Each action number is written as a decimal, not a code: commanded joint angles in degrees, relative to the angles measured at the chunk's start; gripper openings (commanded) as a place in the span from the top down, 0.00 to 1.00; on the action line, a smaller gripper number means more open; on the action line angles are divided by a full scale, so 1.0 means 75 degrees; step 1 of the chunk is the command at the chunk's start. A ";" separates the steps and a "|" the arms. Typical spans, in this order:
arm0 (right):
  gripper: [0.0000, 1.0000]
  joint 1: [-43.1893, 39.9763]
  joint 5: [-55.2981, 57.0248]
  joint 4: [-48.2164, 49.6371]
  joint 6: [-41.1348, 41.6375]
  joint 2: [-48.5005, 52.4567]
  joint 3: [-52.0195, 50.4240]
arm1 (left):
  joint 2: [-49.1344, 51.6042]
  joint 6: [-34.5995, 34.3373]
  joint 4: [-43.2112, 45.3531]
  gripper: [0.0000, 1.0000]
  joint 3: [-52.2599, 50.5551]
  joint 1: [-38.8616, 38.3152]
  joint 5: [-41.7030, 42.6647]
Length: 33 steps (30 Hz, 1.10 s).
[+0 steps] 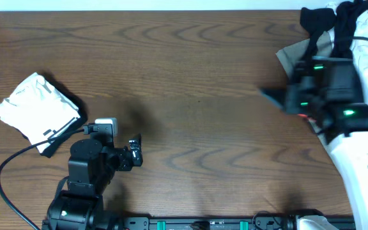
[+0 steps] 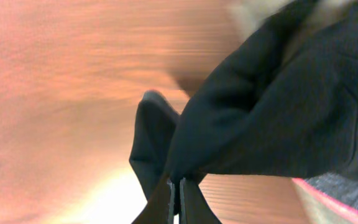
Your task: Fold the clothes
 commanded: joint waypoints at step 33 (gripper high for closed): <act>0.41 -0.0883 0.1798 -0.1682 0.0746 -0.0551 0.0778 | 0.3993 -0.3587 0.2725 0.02 0.0169 -0.2043 0.1789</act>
